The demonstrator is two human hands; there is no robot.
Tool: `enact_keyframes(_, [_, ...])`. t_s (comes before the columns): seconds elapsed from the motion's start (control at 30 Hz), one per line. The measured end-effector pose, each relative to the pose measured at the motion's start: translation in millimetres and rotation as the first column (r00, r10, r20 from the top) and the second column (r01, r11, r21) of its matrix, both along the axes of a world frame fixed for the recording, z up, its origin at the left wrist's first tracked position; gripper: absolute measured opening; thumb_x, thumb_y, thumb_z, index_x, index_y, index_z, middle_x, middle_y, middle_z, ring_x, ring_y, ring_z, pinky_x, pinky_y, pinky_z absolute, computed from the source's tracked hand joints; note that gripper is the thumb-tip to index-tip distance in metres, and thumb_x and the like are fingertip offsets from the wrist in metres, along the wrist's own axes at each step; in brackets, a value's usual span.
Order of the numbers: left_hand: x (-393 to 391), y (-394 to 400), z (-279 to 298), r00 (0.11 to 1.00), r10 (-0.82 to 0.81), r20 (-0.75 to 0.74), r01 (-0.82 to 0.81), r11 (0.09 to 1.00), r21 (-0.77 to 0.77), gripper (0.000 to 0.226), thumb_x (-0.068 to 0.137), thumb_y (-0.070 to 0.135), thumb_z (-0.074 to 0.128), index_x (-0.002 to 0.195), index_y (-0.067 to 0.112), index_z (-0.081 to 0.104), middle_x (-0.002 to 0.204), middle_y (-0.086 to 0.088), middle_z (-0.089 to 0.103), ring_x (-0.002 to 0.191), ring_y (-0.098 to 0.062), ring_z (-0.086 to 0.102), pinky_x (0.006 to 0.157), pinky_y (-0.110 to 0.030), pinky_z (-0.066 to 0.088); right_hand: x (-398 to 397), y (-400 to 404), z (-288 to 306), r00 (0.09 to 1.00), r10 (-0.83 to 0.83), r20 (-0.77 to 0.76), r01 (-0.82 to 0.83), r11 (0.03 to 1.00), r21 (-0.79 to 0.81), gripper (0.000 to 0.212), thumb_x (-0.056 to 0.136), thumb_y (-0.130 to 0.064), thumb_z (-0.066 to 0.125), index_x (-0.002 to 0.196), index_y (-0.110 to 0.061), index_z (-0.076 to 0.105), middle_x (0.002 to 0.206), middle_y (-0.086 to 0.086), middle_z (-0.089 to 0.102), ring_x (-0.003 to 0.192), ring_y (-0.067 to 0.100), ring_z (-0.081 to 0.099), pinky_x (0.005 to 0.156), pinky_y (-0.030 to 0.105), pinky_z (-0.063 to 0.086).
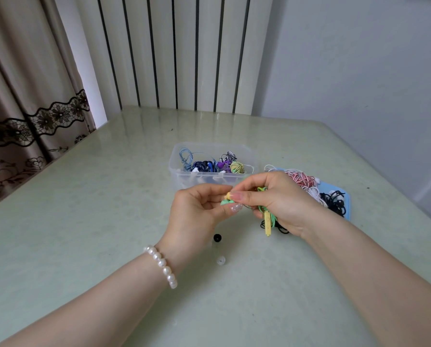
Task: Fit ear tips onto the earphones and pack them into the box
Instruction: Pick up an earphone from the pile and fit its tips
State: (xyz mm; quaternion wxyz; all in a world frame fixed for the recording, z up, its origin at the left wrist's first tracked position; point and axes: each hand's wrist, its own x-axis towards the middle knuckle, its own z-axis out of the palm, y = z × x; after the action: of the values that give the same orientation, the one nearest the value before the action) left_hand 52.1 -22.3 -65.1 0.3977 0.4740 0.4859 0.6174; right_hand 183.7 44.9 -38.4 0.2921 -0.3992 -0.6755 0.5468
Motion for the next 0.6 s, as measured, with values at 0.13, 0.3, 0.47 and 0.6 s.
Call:
enact_keyframes(0.13, [-5,2,1,0.998,0.003,0.061,0.0,0.999,-0.05,0.02,0.073,-0.009,0.067,0.081,0.009,0.07,0.072,0.0,0.073,0.07,-0.01,0.068,0.071,-0.019,0.055,3,5,1,0.993,-0.022,-0.113,0.015,0.998,-0.057,0.02,0.061,-0.016,0.071,0.074,-0.003,0.067,0.052,0.004,0.052,0.045,0.011,0.04,0.039,0.02,0.033])
enact_keyframes(0.3, [-8,2,4,0.967,-0.009,0.256,0.046,0.989,-0.139,0.018,0.077,-0.011,0.061,0.083,0.004,0.069,0.072,-0.004,0.072,0.071,-0.012,0.068,0.076,-0.021,0.055,8,10,4,0.985,-0.078,-0.154,0.064,0.993,-0.098,0.002,0.076,-0.003,0.064,0.074,-0.003,0.066,0.059,0.006,0.064,0.042,0.009,0.043,0.037,0.017,0.033])
enact_keyframes(0.47, [-6,-1,7,0.97,-0.003,0.244,0.046,0.984,-0.174,0.019,0.077,-0.007,0.063,0.085,0.009,0.068,0.061,0.0,0.069,0.059,-0.008,0.066,0.057,-0.016,0.051,12,8,7,0.996,-0.036,-0.076,0.035,0.999,-0.018,0.005,0.07,-0.007,0.071,0.073,-0.005,0.068,0.059,0.005,0.066,0.041,0.009,0.044,0.037,0.019,0.034])
enact_keyframes(0.6, [-7,-1,7,0.965,0.0,0.261,0.051,0.981,-0.185,0.017,0.076,-0.008,0.063,0.085,0.007,0.064,0.059,-0.001,0.068,0.054,-0.01,0.065,0.055,-0.018,0.052,8,2,7,0.996,0.024,-0.085,-0.021,0.999,0.039,0.01,0.066,-0.007,0.072,0.075,-0.003,0.068,0.061,0.01,0.066,0.042,0.01,0.045,0.039,0.019,0.034])
